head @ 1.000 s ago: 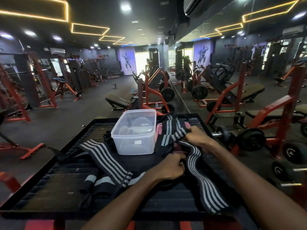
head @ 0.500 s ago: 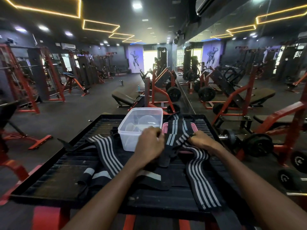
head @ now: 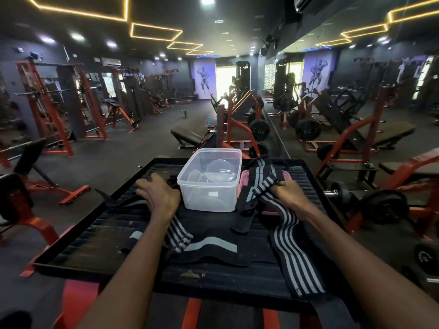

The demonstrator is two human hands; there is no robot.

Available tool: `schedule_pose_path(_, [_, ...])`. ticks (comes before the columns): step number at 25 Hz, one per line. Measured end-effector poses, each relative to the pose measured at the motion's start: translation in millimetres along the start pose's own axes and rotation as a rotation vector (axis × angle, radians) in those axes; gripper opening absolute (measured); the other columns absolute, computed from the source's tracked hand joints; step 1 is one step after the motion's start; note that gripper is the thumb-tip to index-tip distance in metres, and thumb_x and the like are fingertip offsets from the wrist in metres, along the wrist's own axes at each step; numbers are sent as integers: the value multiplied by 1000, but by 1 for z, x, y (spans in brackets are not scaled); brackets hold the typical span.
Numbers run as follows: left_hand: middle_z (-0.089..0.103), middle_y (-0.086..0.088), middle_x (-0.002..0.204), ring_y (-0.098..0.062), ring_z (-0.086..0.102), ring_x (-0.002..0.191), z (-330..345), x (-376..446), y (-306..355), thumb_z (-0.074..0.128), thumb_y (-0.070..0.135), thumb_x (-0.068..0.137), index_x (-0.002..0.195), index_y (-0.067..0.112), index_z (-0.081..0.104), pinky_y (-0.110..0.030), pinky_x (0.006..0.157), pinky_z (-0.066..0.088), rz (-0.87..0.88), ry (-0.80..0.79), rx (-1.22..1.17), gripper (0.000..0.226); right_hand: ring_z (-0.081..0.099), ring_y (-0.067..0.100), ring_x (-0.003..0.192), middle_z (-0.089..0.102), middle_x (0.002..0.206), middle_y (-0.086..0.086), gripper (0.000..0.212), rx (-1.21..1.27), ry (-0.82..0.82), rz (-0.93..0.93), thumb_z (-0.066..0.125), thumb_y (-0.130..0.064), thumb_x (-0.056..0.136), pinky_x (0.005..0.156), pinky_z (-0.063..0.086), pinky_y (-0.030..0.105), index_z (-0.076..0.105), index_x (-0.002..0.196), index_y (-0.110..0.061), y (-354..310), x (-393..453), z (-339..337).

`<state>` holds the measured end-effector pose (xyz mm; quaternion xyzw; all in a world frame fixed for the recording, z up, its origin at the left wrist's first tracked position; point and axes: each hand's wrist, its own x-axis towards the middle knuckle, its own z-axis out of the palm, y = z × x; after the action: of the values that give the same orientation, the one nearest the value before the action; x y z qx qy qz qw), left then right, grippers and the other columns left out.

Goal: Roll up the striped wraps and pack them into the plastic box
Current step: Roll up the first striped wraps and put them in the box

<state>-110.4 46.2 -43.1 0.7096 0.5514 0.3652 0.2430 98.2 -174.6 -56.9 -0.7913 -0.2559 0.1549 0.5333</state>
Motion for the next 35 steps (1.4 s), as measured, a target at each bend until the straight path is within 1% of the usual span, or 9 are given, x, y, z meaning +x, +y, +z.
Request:
schedule_pose_path(7, [48, -23, 117, -39, 56, 100, -22, -16, 36, 54, -12, 84, 94, 1, 66, -37, 89, 48, 333, 255, -248, 20, 65, 23, 68, 72, 69, 8, 29, 77, 15, 24, 63, -19, 92, 65, 48, 32, 65, 64, -10, 3, 3, -9])
schedule_pose_path(11, [55, -27, 112, -24, 53, 93, -45, -38, 72, 55, -11, 85, 96, -4, 69, -13, 81, 32, 536, 382, -324, 19, 62, 25, 71, 70, 78, 19, 23, 139, 6, 30, 62, -18, 91, 67, 45, 35, 66, 77, 0, 7, 4, -15])
schedule_pose_path(14, [59, -22, 105, -15, 48, 90, -54, -52, 95, 58, -8, 84, 94, 1, 69, -10, 81, 32, 666, 407, -349, 16, 65, 26, 73, 73, 91, 27, 29, 166, 20, 53, 61, -15, 93, 68, 48, 34, 66, 91, 13, 9, 5, -18])
schedule_pose_path(17, [62, -18, 99, -12, 48, 87, -56, -69, 113, 62, -4, 85, 92, 3, 69, 1, 79, 29, 754, 365, -379, 12, 71, 26, 76, 76, 89, 17, 22, 208, 31, 60, 60, -12, 93, 73, 55, 35, 71, 94, 7, 8, 5, -23])
schedule_pose_path(20, [62, -7, 95, -3, 50, 80, -56, -93, 127, 66, -1, 86, 91, 7, 70, 5, 79, 31, 805, 243, -466, 11, 70, 23, 75, 74, 83, 9, 14, 290, 68, 85, 59, -10, 94, 68, 56, 32, 71, 92, -3, 6, 5, -29])
schedule_pose_path(24, [66, 5, 92, -7, 62, 83, -39, -110, 144, 70, 5, 89, 89, 21, 65, -15, 79, 49, 781, -37, -589, 17, 69, 23, 73, 73, 82, 9, 12, 421, 131, 117, 59, -8, 92, 63, 52, 29, 71, 88, -7, 3, 5, -37])
schedule_pose_path(30, [72, 4, 91, -10, 67, 88, 41, -97, 136, 72, 5, 88, 91, 18, 69, -32, 92, 57, 390, -456, -690, 14, 73, 33, 83, 76, 86, 16, 19, 454, 207, 197, 64, -12, 86, 83, 60, 46, 72, 96, 1, 11, 6, -52])
schedule_pose_path(33, [69, 5, 87, -6, 63, 81, 75, -99, 124, 71, 4, 88, 94, 14, 70, -25, 85, 50, 318, -547, -680, 12, 71, 31, 82, 75, 87, 17, 17, 453, 242, 198, 62, -11, 89, 76, 59, 39, 71, 95, 2, 18, 6, -61])
schedule_pose_path(35, [68, 6, 87, -8, 62, 83, 90, -99, 115, 68, 4, 90, 94, 12, 70, -22, 83, 46, 349, -589, -580, 10, 72, 32, 86, 75, 90, 18, 18, 478, 254, 205, 62, -13, 90, 83, 59, 43, 72, 96, 1, 21, 9, -65])
